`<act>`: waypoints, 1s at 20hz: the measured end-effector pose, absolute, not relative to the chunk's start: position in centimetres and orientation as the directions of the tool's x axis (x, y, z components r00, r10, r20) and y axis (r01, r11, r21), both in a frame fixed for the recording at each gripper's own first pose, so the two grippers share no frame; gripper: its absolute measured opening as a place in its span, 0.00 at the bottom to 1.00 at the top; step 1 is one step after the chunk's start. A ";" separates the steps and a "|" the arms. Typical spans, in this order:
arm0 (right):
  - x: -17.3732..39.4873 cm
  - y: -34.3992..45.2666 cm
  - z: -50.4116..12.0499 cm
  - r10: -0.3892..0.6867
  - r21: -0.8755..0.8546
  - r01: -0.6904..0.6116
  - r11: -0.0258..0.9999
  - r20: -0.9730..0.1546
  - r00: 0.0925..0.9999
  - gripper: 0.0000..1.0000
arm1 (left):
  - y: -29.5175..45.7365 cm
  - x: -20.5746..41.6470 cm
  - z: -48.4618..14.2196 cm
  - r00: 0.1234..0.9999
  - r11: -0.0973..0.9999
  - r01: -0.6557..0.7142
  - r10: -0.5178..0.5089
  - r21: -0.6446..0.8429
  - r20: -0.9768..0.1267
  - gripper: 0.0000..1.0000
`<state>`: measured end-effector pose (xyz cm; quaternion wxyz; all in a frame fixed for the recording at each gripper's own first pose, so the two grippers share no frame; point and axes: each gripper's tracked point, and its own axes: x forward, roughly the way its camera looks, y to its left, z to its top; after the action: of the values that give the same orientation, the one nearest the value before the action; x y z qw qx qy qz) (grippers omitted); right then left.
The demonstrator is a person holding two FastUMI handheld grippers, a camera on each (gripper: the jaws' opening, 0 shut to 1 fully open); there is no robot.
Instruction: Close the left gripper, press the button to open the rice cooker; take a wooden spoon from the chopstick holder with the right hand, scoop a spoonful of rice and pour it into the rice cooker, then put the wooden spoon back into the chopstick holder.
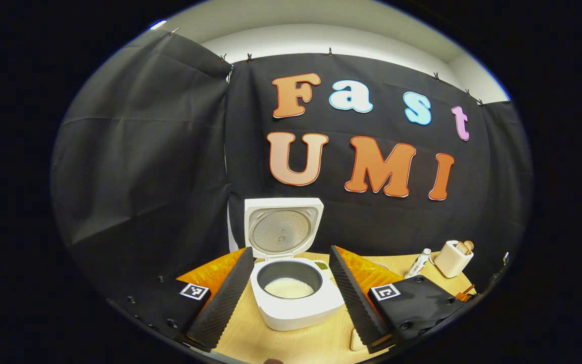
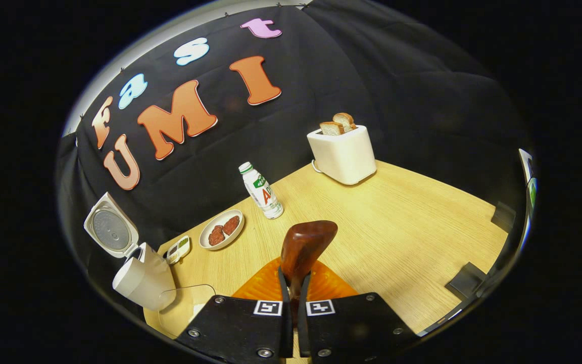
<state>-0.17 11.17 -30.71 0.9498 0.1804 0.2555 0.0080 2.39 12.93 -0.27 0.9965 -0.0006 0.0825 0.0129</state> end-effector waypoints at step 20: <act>0.1 4.7 -18.9 -0.107 0.009 0.120 0.993 -0.384 0.917 0.95 | 11.1 11.0 4.3 0.991 1.000 0.006 -0.003 0.023 -0.135 1.00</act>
<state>0.15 4.73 -18.88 0.9789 0.0163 0.1954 -0.0582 11.02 11.13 4.32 0.9977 0.0116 0.0674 -0.0023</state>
